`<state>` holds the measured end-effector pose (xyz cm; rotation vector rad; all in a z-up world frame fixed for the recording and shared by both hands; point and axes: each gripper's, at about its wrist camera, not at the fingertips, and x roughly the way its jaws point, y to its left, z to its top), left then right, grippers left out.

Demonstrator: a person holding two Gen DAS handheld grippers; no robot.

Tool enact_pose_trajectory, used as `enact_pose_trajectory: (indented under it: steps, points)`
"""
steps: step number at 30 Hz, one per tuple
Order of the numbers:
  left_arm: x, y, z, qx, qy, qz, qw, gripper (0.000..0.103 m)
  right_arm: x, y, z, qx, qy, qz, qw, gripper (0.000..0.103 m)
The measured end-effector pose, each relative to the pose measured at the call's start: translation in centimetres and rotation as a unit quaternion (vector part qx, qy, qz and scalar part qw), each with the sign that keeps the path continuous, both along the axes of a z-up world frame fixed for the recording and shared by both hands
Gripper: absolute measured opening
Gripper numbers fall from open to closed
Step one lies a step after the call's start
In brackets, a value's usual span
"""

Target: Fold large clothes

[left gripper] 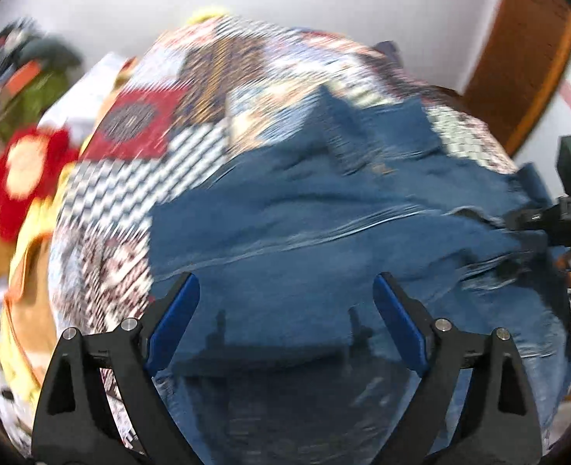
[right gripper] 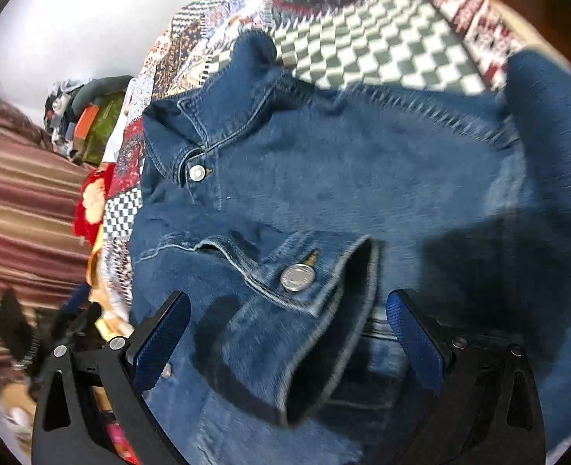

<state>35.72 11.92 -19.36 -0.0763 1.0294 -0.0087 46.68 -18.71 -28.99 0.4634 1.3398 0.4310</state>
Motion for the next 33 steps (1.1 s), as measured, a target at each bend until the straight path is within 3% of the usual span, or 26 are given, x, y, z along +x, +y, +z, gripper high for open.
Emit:
enact_pose_trajectory:
  steps: [4, 7, 8, 9, 11, 17, 22, 26, 30, 33]
  points:
    - [-1.1, 3.8, -2.2, -0.018, 0.018, 0.048, 0.9985, 0.091, 0.8, 1.2, -1.3, 0.007, 0.012, -0.005, 1.0, 0.098]
    - [-1.7, 5.8, -3.2, -0.04, 0.026, 0.074, 0.9961, 0.091, 1.4, 2.3, -1.9, -0.023, 0.013, 0.002, 1.0, 0.081]
    - [-1.8, 6.3, -3.3, -0.043, 0.027, 0.079, 0.9956, 0.091, 1.4, 2.6, -1.7, -0.038, 0.003, 0.005, 0.999, 0.058]
    - [-2.0, 6.8, -3.5, -0.045, 0.029, 0.085, 0.995, 0.091, 1.6, 3.1, -1.3, -0.055, -0.009, 0.013, 0.998, 0.043]
    - [-2.2, 7.3, -3.5, -0.041, 0.03, 0.092, 0.9944, 0.091, 1.9, 3.5, -0.4, -0.074, -0.026, 0.02, 0.997, 0.039]
    - [-1.6, 8.5, -2.4, -0.046, 0.017, 0.101, 0.9937, 0.091, 1.7, 3.8, 5.2, -0.088, -0.126, 0.023, 0.988, 0.036]
    - [-0.3, 7.4, -3.0, -0.059, 0.028, 0.082, 0.9945, 0.091, 0.2, 4.7, 8.9, -0.155, -0.212, 0.055, 0.963, 0.036]
    - [0.8, 5.4, -4.5, -0.059, 0.046, 0.058, 0.9955, 0.091, -0.2, 4.6, 7.7, -0.206, -0.221, 0.076, 0.95, 0.036]
    - [1.5, 3.5, -6.0, -0.051, 0.064, 0.032, 0.9962, 0.091, -0.1, 4.0, 4.5, -0.246, -0.206, 0.093, 0.943, 0.036]
    - [1.7, 3.0, -6.5, -0.051, 0.07, 0.023, 0.9959, 0.092, 0.1, 3.8, 1.9, -0.26, -0.176, 0.105, 0.944, 0.037]
